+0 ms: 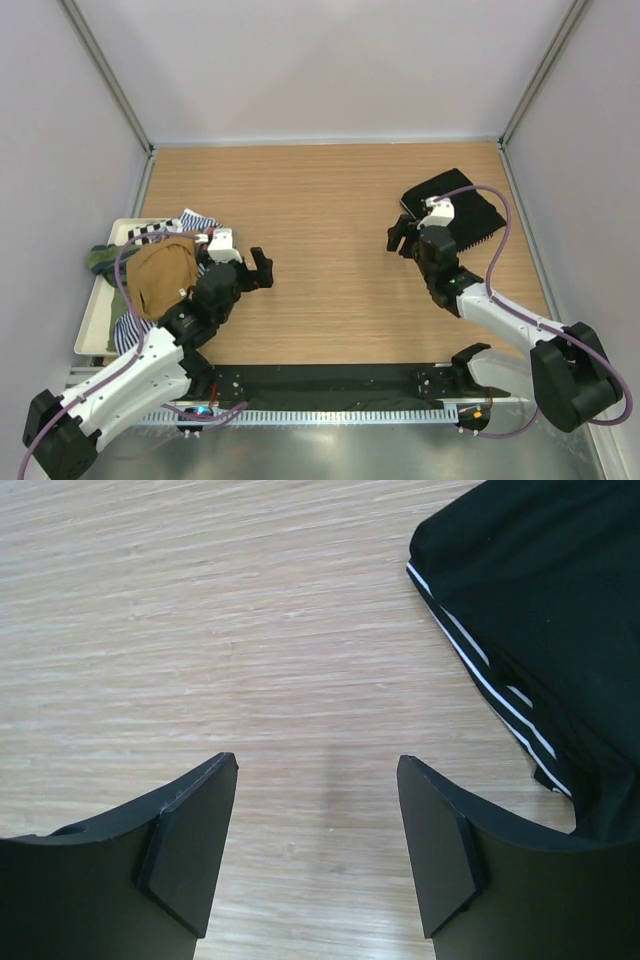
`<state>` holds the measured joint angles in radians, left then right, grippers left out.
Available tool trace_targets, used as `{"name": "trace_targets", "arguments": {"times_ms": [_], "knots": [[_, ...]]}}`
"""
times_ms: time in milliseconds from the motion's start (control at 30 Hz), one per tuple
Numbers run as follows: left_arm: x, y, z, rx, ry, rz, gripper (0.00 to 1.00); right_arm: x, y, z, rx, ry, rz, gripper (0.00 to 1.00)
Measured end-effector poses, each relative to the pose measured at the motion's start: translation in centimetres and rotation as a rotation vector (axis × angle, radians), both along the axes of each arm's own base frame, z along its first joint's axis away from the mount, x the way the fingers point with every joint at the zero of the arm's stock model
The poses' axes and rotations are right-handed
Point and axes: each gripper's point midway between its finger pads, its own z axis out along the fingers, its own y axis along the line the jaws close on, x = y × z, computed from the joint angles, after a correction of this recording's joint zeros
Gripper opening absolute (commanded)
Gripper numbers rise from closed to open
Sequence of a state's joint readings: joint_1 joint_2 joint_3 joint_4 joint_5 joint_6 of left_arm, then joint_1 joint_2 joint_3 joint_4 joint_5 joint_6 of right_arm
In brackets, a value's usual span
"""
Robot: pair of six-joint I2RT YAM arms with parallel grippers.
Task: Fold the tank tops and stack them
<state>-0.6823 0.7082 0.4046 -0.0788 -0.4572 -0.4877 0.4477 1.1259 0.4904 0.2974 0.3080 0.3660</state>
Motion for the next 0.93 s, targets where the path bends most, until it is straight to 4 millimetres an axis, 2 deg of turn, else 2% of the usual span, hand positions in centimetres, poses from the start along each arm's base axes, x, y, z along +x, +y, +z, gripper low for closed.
{"name": "trace_targets", "arguments": {"times_ms": [133,367,833,933], "knots": [[-0.3,0.7,0.1,-0.015,-0.040,0.019,1.00,-0.9,-0.2,0.0,0.003,-0.037,0.026,0.72],[-0.5,1.1,-0.4,-0.003,-0.057,0.014,1.00,-1.1,0.0,2.5,0.039,-0.130,0.038,0.72],[-0.3,1.0,-0.6,0.016,-0.058,0.009,0.99,-1.3,0.0,2.6,0.043,-0.143,0.049,0.70],[-0.3,1.0,-0.6,0.017,-0.059,0.008,1.00,-1.3,0.0,2.7,0.045,-0.146,0.048,0.75]]}}
